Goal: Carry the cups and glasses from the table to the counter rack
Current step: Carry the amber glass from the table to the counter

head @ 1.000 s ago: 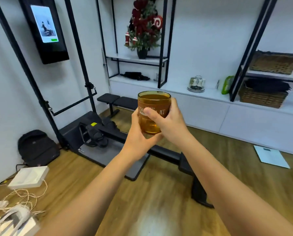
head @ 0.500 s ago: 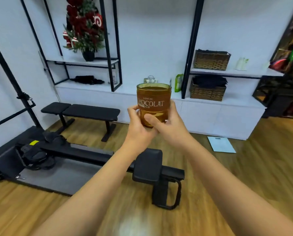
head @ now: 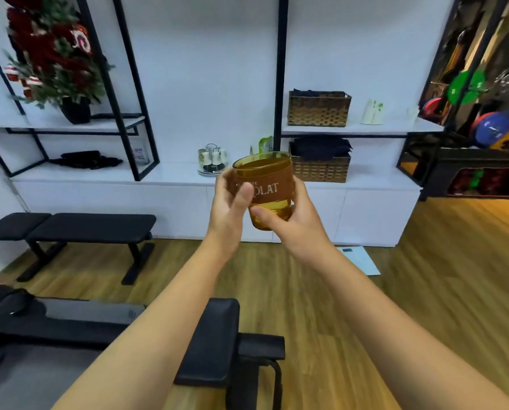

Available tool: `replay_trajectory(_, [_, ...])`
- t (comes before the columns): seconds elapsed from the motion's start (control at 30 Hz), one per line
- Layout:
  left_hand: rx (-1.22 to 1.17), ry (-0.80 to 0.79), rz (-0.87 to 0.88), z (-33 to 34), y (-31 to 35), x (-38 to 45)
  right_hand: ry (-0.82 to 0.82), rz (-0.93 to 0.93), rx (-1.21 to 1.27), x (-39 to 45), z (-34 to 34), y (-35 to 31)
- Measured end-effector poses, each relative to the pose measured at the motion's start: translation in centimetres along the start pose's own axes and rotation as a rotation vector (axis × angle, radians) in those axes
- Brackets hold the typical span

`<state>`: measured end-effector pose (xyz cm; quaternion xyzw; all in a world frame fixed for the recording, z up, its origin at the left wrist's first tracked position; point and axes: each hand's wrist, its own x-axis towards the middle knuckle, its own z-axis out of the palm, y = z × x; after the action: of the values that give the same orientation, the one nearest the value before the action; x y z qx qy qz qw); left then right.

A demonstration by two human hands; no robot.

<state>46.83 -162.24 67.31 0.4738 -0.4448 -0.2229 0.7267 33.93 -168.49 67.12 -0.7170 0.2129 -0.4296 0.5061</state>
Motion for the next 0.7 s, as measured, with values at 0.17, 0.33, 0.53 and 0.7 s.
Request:
replay_trajectory(0.17, [0.071, -0.008, -0.013, 3.8, -3.9, 9.1, -0.015, 0.010, -0.017, 8.5, -3.3, 3.2])
replay_trajectory(0.33, [-0.018, -0.009, -0.062, 6.6, -7.9, 15.9, -0.046, 0.000, -0.011, 15.1, -6.5, 6.8])
replay_trajectory(0.53, [-0.109, 0.078, -0.124, 9.3, -13.4, 24.1, -0.131, 0.024, 0.012, 23.4, -10.3, 12.6])
replay_trajectory(0.7, [-0.090, 0.201, -0.158, 12.7, -18.5, 31.0, -0.149, 0.048, 0.031, 31.3, -13.8, 17.8])
